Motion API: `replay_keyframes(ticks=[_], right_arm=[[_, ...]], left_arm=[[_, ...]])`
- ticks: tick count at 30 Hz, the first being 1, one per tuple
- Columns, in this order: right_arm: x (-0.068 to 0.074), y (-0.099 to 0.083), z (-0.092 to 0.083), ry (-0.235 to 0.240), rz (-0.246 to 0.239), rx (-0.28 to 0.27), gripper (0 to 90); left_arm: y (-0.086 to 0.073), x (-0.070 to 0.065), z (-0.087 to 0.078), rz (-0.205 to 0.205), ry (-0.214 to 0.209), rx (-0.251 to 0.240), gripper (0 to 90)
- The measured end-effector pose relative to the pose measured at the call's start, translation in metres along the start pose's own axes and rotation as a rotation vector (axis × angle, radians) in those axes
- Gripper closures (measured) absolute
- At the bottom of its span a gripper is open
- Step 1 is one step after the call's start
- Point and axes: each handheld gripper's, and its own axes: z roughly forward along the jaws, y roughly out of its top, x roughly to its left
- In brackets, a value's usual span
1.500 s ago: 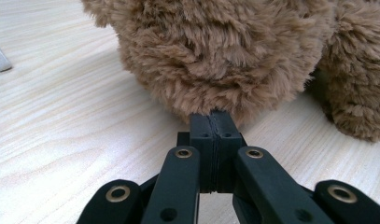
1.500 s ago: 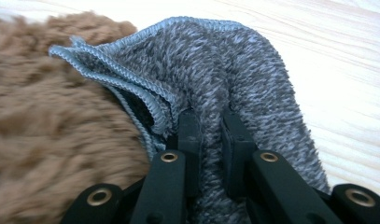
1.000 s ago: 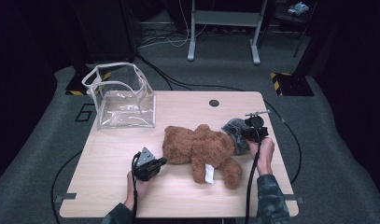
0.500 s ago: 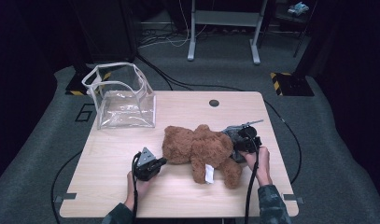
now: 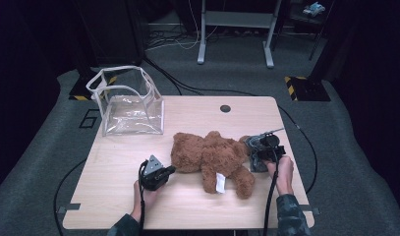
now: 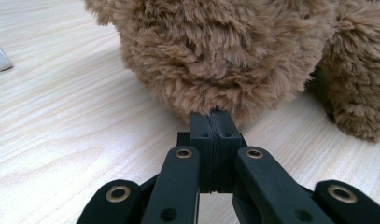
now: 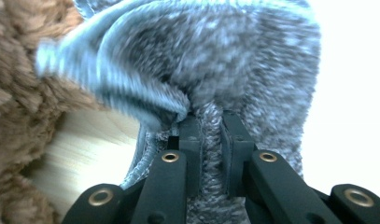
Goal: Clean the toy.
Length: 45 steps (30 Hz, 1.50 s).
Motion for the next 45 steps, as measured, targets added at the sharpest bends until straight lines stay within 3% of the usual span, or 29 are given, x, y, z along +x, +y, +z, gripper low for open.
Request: replay_keyframes(ticks=[4, 7, 10, 13, 19, 22, 26, 28, 32, 37, 40, 42, 45], right_arm=[[-0.003, -0.003, -0.017, 0.043, 0.015, -0.056, 81.2], [0.005, -0.001, -0.026, 0.100, 0.011, -0.079, 81.2], [0.018, 0.001, -0.027, 0.141, -0.022, -0.080, 81.1], [0.028, 0.004, -0.018, 0.148, -0.049, -0.064, 81.1], [0.027, 0.005, 0.000, 0.118, -0.050, -0.037, 81.1], [0.022, 0.003, 0.005, 0.046, -0.056, -0.019, 81.1], [0.005, -0.005, 0.006, -0.025, -0.019, 0.012, 81.1], [0.001, -0.008, -0.005, -0.002, 0.007, -0.019, 81.1], [0.000, -0.010, -0.036, 0.103, 0.044, -0.096, 81.1], [0.011, -0.004, -0.070, 0.180, 0.016, -0.183, 81.1], [0.022, 0.001, -0.074, 0.205, -0.020, -0.181, 81.1], [0.026, 0.002, -0.074, 0.208, -0.018, -0.167, 81.1], [0.037, 0.005, -0.059, 0.226, -0.046, -0.115, 81.2]], left_arm=[[0.000, 0.000, 0.000, 0.000, -0.005, 0.007, 89.5], [0.000, 0.000, 0.000, 0.000, -0.008, 0.010, 89.5], [0.000, 0.000, 0.000, 0.001, -0.007, 0.008, 89.5], [0.000, 0.000, 0.000, 0.000, -0.009, 0.010, 89.5], [0.000, 0.000, 0.000, -0.001, -0.008, 0.007, 89.4], [0.000, 0.000, 0.000, -0.001, -0.008, 0.007, 89.5], [0.000, 0.000, 0.000, -0.002, -0.003, 0.001, 89.5], [0.000, 0.000, -0.001, 0.000, -0.012, 0.011, 89.4], [0.000, -0.001, 0.000, -0.010, -0.013, 0.007, 89.5], [0.000, 0.000, 0.000, 0.000, -0.010, 0.010, 89.5], [0.000, 0.000, 0.000, 0.000, -0.010, 0.010, 89.5], [0.000, 0.000, 0.000, 0.000, -0.010, 0.010, 89.4], [0.000, 0.000, 0.000, -0.002, -0.012, 0.011, 89.4]])
